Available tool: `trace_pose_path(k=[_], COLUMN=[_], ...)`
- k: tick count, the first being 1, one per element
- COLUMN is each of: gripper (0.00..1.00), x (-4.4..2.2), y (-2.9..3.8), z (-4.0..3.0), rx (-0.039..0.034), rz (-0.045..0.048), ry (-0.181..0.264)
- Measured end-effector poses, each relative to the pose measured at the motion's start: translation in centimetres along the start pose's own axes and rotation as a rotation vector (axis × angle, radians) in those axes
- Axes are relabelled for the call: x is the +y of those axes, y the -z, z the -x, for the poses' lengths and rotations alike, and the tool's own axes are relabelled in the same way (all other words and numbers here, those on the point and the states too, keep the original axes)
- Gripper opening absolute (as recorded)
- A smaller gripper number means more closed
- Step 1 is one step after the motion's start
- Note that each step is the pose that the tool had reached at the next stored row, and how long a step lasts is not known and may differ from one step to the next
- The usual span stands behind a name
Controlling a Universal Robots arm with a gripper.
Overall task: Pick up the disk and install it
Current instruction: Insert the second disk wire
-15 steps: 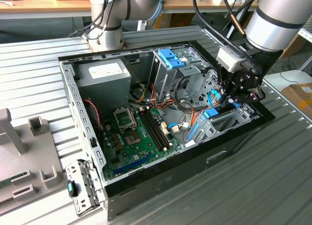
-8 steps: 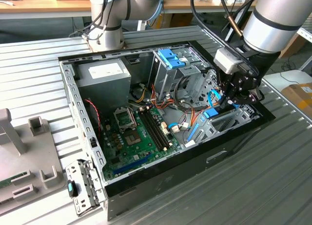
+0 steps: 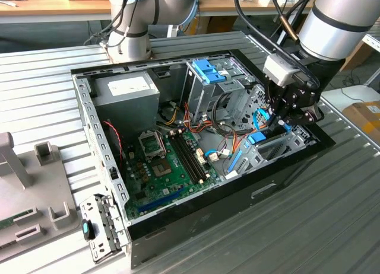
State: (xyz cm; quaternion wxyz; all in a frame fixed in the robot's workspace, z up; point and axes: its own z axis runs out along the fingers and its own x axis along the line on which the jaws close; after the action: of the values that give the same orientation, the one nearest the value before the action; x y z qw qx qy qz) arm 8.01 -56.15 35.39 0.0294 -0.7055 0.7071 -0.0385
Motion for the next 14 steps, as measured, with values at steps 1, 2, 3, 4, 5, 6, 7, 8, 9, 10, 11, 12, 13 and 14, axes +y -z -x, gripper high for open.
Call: trace_pose_path(k=[1,2,3,4,5,6,7,8,9,10,11,12,13,14], gripper=[0.16,0.16,0.16,0.16,0.16,0.16,0.16,0.16,0.16,0.16,0.16,0.16,0.16,0.16], x=[-0.03,-0.09,-0.15,-0.22,-0.28,-0.32,-0.33,-0.33,-0.33,-0.33,-0.33,-0.32,-0.31,-0.31], y=[-0.02,-0.14,-0.22,-0.25,-0.27,-0.27,-0.30,-0.34,-0.40,-0.44,-0.48,-0.51,-0.59,-0.65], z=[0.00,0.00,0.00,0.00,0.00,0.00,0.00,0.00,0.01,0.00,0.01,0.01,0.01,0.01], rx=[0.0002,0.0003,0.0001,0.0006,0.0011,0.0012,0.0011,0.0011,0.0010,0.0011,0.0013,0.0013,0.0015,0.0014], rz=[0.0000,-0.0001,-0.0001,-0.0001,0.0000,0.0000,0.0000,-0.0001,-0.0001,-0.0001,-0.0001,-0.0001,-0.0001,-0.0001], ry=[0.000,0.000,0.000,0.000,0.000,0.000,0.000,0.000,0.000,0.000,0.000,0.000,0.000,0.000])
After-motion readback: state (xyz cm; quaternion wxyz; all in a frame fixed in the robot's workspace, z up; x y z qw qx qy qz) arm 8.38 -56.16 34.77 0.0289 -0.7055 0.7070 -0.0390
